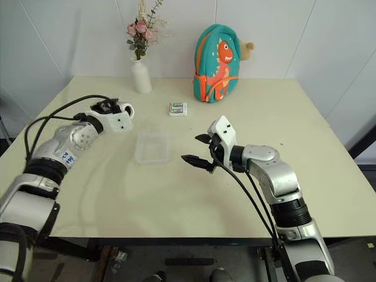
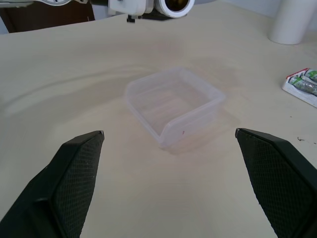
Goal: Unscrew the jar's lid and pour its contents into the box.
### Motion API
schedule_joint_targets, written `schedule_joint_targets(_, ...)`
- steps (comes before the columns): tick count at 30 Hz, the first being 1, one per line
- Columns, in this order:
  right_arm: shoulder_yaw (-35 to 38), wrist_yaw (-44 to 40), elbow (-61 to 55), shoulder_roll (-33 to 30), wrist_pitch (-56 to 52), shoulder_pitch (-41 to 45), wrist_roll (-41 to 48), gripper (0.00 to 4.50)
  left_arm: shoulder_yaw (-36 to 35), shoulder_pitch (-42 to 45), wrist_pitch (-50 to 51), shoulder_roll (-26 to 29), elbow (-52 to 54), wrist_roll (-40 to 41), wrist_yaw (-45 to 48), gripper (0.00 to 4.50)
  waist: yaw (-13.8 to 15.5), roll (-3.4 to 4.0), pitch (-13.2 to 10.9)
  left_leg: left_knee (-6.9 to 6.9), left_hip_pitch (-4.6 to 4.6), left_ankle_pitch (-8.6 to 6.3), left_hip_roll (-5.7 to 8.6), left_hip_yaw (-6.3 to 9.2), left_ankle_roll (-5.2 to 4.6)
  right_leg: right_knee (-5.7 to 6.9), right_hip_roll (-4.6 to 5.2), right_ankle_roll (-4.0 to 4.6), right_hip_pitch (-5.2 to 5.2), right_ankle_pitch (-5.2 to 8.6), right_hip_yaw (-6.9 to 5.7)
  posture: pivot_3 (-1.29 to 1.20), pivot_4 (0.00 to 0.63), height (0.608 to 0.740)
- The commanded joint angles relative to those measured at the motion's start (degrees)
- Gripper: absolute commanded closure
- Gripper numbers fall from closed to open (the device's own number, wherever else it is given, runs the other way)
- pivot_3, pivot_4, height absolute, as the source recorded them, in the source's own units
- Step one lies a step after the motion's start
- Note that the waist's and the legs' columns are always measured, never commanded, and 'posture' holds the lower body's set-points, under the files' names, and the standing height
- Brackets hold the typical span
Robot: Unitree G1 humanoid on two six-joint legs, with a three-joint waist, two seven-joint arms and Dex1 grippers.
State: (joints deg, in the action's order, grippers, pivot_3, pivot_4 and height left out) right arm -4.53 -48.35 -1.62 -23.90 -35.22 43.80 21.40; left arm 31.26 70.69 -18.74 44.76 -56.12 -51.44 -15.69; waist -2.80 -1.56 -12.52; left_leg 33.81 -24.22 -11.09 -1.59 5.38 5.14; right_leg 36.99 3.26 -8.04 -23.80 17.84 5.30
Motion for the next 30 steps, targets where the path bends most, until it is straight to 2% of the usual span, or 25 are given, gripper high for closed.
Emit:
schedule_joint_targets(1,1.93,1.77,-2.81,1.62,-0.94,0.48,2.44,0.03,10.62,5.94,3.88,-1.07,0.1,-16.97,-17.31,2.52,0.47,0.0,0.0,0.01,0.0,0.0,0.02,0.0,0.0,-0.02,0.0,-0.02,0.02,-0.01,0.01,0.0,0.15,0.74)
schedule_joint_targets(5,2.08,2.9,-3.76,2.79,-2.27,0.25,3.6,0.03,18.63,9.6,6.81,-4.4,-2.97,-26.07,-23.94,2.52,1.22,0.0,0.0,0.02,-0.01,0.0,0.05,0.0,0.0,-0.04,0.0,-0.06,0.05,0.0,0.0,0.0,0.15,0.74)
schedule_joint_targets(7,2.15,3.31,-3.68,2.95,-2.44,0.31,3.77,0.03,18.81,10.75,7.17,-5.74,-4.65,-25.69,-21.92,2.52,1.22,0.0,0.0,0.0,-0.02,0.0,0.05,0.0,0.0,-0.07,0.0,-0.07,0.05,0.0,0.01,0.0,0.15,0.74)
schedule_joint_targets(11,3.39,5.22,-2.34,4.19,-2.48,1.16,4.59,0.03,23.47,12.57,7.93,-6.91,-6.47,-30.24,-18.11,2.52,0.82,-0.01,0.0,-0.17,-0.04,0.0,0.03,-0.03,0.0,-0.02,0.0,-0.06,-0.11,0.02,0.01,0.0,0.15,0.74)
schedule_joint_targets(12,3.79,5.65,-2.11,4.54,-2.62,1.32,4.91,0.03,23.71,12.83,7.77,-7.03,-7.14,-30.1,-16.16,2.52,0.83,0.0,0.0,-0.22,-0.04,0.0,0.03,-0.04,0.0,0.0,-0.01,-0.06,-0.13,0.05,0.01,0.0,0.15,0.74)
schedule_joint_targets(15,4.35,6.11,-2.64,5.07,-2.92,1.2,5.62,0.03,23.58,12.34,8.28,-5.72,-5.38,-30.51,-20.32,2.52,0.79,0.0,0.0,-0.29,-0.03,0.0,0.03,-0.05,0.01,-0.02,0.0,-0.07,-0.14,0.09,0.02,0.0,0.15,0.74)
schedule_joint_targets(17,4.48,6.37,-3.2,5.18,-3.26,0.96,6.21,0.03,23.14,11.99,7.42,-5.64,-6.77,-29.38,-17.09,2.52,0.82,0.0,0.0,-0.31,-0.05,0.0,0.03,-0.05,0.01,-0.05,0.0,-0.08,-0.14,0.09,0.03,0.0,0.15,0.74)
schedule_joint_targets(21,4.52,6.6,-3.29,4.95,-3.33,0.81,6.61,0.03,21.55,10.86,6.33,-4.44,-4.85,-27.47,-18.04,2.52,1.04,0.0,0.0,-0.3,-0.05,0.0,0.03,-0.05,0.0,-0.04,0.0,-0.08,-0.14,0.09,0.03,0.0,0.15,0.74)
schedule_joint_targets(24,4.46,6.62,-3.1,4.5,-3.14,0.66,6.45,0.03,16.81,9.62,2.55,-3.32,-3.69,-20.96,-14.07,2.52,1.13,0.0,0.0,-0.26,-0.05,0.0,0.03,-0.05,0.01,0.0,0.0,-0.08,-0.14,0.09,0.03,0.0,0.15,0.74)
schedule_joint_targets(28,4.34,6.23,-4.17,3.66,-3.64,-0.26,6.8,0.03,0.33,4.75,-6.79,-2.03,-5.87,2.92,6.3,2.52,0.81,0.0,0.0,-0.25,-0.03,0.01,0.02,-0.08,0.01,0.04,0.01,-0.07,-0.14,0.09,0.04,0.0,0.15,0.74)
schedule_joint_targets(30,3.9,5.9,-4.49,3.09,-3.39,-0.59,6.58,0.03,-7.95,2.2,-5.33,-2.64,-5.42,13.43,14.64,2.52,0.72,0.01,0.0,-0.26,-0.01,0.01,0.0,-0.08,0.02,0.07,0.01,-0.04,-0.14,0.11,0.03,0.0,0.15,0.74)
